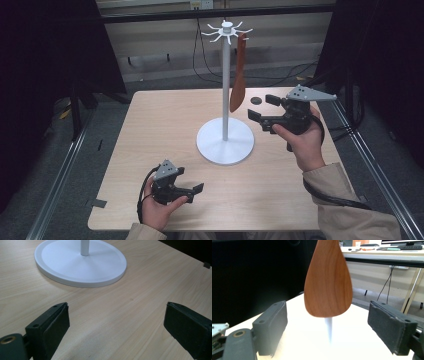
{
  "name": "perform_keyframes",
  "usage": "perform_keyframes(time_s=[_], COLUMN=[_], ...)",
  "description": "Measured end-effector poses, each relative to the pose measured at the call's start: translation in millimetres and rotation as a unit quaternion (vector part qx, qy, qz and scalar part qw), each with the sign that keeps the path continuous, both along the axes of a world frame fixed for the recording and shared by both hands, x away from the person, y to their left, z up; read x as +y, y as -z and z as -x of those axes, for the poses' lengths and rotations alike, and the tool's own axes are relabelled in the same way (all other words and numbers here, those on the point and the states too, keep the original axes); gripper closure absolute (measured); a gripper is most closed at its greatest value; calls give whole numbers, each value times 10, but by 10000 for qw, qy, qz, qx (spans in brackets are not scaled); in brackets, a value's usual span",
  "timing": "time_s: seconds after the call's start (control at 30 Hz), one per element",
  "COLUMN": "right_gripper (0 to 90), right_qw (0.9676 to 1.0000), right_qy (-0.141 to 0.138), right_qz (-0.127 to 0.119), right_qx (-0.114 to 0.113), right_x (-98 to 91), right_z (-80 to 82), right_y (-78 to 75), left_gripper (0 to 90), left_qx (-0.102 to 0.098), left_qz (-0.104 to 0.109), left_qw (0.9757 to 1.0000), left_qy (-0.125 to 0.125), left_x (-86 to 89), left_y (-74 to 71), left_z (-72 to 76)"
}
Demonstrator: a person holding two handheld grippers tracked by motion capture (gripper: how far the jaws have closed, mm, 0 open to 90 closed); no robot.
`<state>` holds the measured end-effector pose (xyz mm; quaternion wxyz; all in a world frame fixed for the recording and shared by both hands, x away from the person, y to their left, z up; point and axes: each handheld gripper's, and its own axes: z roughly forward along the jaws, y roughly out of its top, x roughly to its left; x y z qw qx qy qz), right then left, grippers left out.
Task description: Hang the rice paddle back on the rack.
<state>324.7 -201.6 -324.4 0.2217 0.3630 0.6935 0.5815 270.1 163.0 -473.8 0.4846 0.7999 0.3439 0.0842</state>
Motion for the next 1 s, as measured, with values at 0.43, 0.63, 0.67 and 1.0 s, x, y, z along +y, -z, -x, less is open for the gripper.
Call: perform_keyframes(time_s=[0.43,0.63,0.67,1.0], right_gripper=[136,124,124,118], right_qw=[9998,9996,9996,9993], right_qy=[-105,-107,-107,-159], right_qz=[104,105,105,218], right_qx=[118,227,227,274], right_x=[-6,-36,-36,-66], right_z=[135,195,195,300], right_y=[291,452,452,669], left_gripper=[63,64,63,63], left_qx=[-7,-24,-24,-31], left_qz=[-4,22,22,23], left_qw=[10000,10000,10000,10000], left_qy=[-10,9,9,30], left_x=[0,-2,-2,-17], left_y=[-2,-4,-4,-4], left_z=[5,7,7,13])
